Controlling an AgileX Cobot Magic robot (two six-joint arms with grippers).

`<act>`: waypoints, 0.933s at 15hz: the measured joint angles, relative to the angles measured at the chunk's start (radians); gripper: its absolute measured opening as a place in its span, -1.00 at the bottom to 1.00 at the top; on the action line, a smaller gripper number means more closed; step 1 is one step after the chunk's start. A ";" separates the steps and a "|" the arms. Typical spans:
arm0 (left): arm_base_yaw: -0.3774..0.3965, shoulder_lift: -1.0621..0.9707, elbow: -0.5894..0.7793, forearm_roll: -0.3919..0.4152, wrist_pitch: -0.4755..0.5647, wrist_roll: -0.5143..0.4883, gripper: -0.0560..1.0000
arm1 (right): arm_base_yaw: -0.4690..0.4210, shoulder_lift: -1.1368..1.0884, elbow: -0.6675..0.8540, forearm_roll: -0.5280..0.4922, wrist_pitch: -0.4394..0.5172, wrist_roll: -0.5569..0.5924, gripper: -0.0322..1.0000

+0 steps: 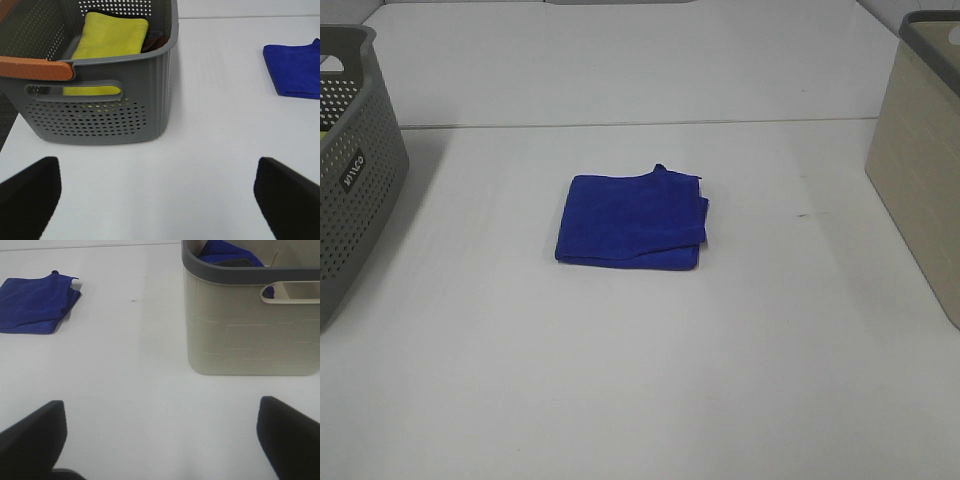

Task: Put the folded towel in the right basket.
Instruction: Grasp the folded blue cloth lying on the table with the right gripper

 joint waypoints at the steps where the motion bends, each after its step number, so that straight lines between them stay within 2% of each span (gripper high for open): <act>1: 0.000 0.000 0.000 0.000 0.000 0.000 0.95 | 0.000 0.000 0.000 0.000 0.000 0.000 0.97; 14: 0.000 0.000 0.000 0.000 0.000 0.000 0.95 | 0.000 0.000 0.000 0.001 0.000 0.000 0.97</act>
